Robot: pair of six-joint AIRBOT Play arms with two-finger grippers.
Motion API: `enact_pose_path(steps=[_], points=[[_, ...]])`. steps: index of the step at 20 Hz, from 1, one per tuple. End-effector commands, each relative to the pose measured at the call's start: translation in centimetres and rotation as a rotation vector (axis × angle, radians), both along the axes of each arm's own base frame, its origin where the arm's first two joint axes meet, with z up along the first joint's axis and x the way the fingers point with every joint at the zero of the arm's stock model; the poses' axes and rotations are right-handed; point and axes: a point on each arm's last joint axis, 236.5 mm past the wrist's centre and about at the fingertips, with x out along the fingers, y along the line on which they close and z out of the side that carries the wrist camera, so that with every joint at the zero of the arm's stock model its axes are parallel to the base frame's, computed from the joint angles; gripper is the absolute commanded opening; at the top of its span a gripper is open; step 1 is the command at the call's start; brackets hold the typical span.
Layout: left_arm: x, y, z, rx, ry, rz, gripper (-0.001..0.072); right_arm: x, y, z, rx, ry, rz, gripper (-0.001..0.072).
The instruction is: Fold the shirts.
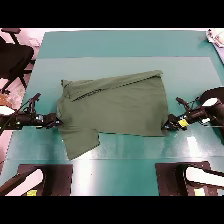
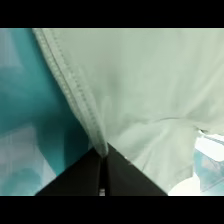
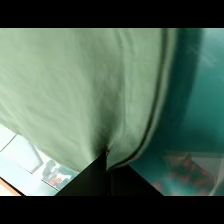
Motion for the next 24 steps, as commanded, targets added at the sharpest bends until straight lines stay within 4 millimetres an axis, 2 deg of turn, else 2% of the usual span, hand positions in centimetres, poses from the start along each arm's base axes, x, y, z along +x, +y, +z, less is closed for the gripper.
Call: enact_pose_path(steps=[1, 2, 4, 6, 8, 10, 12, 14, 17, 19, 21, 22, 24], points=[[0.2, -0.6, 2.5, -0.008, -0.061, -0.041, 0.0029, 2.4, 3.4, 3.8, 0.143, -0.136, -0.025, 0.0023], [0.7, -0.5, 4.4, 0.005, -0.118, -0.045, 0.0028, 4.0, 4.2, 6.3, 0.188, -0.234, -0.046, 0.0024], [2.0, -0.5, 10.1, 0.04, -0.284, -0.036, 0.0029, 6.8, 4.9, 12.4, 0.225, -0.444, -0.069, 0.0023], [2.5, -0.3, 17.1, 0.113, -0.495, -0.03, 0.0029, 8.5, 5.0, 19.8, 0.213, -0.683, -0.062, 0.0023], [2.0, -0.1, 24.8, 0.206, -0.726, -0.015, 0.0029, 8.9, 4.4, 27.4, 0.142, -0.915, -0.051, 0.0023], [0.3, 0.5, 32.3, 0.333, -0.952, 0.021, 0.0029, 8.0, 3.6, 34.7, 0.07, -1.127, -0.075, 0.0023], [-2.4, 1.1, 39.6, 0.464, -1.166, 0.076, 0.003, 6.1, 2.6, 41.3, -0.023, -1.329, -0.101, 0.0023], [-6.0, 1.6, 46.7, 0.581, -1.375, 0.152, 0.003, 3.6, 1.7, 46.6, -0.133, -1.493, -0.132, 0.0023], [-11.3, 0.8, 54.7, 0.653, -1.618, 0.23, 0.003, 0.1, 1.2, 52.2, -0.302, -1.676, -0.166, 0.0024], [-14.0, 0.3, 58.1, 0.67, -1.724, 0.265, 0.003, -1.8, 1.8, 55.6, -0.368, -1.802, -0.175, 0.0024], [-15.0, 0.0, 59.2, 0.69, -1.764, 0.268, 0.003, -2.5, 2.0, 57.2, -0.399, -1.86, -0.173, 0.0024], [-14.6, 0.0, 58.8, 0.688, -1.744, 0.255, 0.0031, -2.1, 1.8, 56.9, -0.396, -1.848, -0.172, 0.0024], [-12.3, -0.1, 56.2, 0.671, -1.637, 0.186, 0.0031, -0.2, 0.6, 54.8, -0.37, -1.774, -0.187, 0.0024]])
